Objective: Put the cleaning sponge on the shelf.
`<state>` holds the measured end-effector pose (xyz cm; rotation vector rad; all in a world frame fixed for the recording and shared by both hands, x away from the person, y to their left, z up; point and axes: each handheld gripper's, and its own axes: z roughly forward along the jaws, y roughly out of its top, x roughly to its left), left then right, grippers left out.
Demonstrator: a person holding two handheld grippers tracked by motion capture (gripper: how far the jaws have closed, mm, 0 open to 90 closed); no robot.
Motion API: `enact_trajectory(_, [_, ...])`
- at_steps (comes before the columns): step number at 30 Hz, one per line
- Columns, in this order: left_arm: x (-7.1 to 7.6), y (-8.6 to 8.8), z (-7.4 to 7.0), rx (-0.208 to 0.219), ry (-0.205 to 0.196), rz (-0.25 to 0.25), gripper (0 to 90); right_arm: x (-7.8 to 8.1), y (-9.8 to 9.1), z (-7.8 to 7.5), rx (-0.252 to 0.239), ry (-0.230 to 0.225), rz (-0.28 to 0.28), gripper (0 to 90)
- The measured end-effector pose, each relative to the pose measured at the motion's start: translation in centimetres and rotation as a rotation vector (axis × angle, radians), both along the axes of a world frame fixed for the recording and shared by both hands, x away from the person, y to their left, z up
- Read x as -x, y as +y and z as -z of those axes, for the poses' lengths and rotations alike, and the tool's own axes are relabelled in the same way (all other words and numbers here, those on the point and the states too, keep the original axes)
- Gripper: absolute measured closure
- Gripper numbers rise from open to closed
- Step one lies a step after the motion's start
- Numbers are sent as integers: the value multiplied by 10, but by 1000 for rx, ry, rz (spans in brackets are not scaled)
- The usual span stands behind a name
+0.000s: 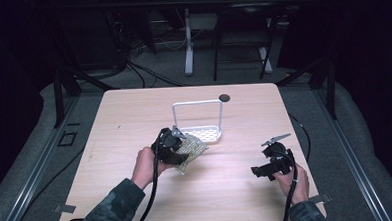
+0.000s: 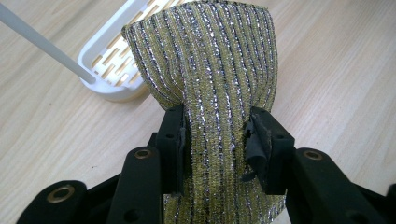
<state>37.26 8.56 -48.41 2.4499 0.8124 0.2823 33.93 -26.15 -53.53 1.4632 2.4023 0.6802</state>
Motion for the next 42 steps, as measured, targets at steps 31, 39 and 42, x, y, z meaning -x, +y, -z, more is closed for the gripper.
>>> enact_trajectory(31, [-23, -12, -6, -21, -5, -9, 594, 0, 0, 0, -1, 3, -2, 40])
enact_trajectory(39, [-29, -17, -9, -26, -13, -10, 591, 0, 0, -1, 2, 9, -4, 41])
enact_trajectory(42, [-32, -19, -9, -29, -11, -12, 591, 0, 0, 0, 0, 7, -3, 41])
